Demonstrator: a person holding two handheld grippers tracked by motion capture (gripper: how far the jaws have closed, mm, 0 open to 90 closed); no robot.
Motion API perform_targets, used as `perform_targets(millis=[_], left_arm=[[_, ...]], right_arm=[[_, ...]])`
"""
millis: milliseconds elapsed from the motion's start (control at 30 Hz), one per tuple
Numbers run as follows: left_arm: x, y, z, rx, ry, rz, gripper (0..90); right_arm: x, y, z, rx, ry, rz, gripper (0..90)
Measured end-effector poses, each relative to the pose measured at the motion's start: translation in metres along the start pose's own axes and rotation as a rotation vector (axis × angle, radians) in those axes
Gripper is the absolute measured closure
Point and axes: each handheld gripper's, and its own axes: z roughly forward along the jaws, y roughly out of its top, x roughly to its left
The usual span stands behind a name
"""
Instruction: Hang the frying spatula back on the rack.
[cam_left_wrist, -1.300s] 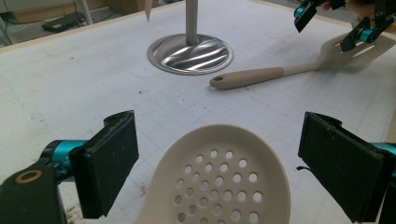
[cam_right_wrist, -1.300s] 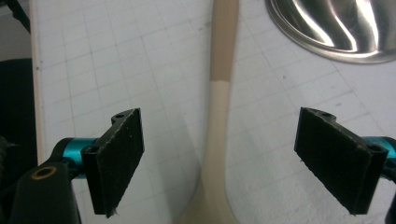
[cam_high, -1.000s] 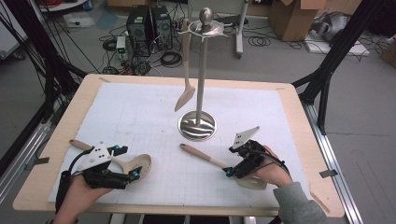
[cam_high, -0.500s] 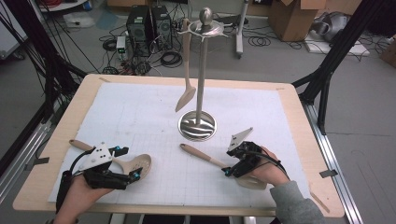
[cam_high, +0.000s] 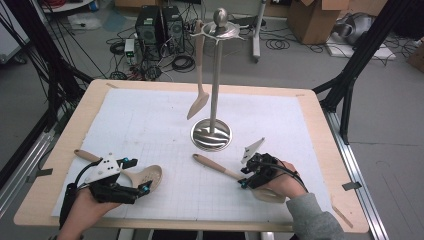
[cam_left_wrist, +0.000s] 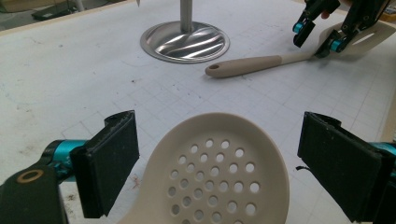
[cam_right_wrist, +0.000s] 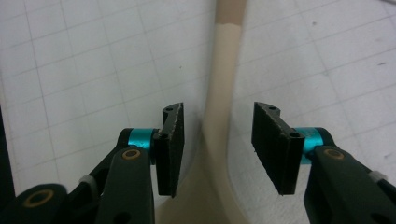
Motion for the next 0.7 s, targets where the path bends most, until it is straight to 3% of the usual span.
perform_targets(millis=[267,700], left_arm=[[-0.0001,-0.0002,0.0,0.001,0.001,0.0,12.8],[-0.0002,-0.0006,0.0007,0.006,0.001,0.001,12.8]], right_arm=[[0.0024,-0.0012,0.0015,0.032,-0.008,0.016,63.5],[0.0065,0.0006,0.0038,0.015,-0.035,0.017,74.3]])
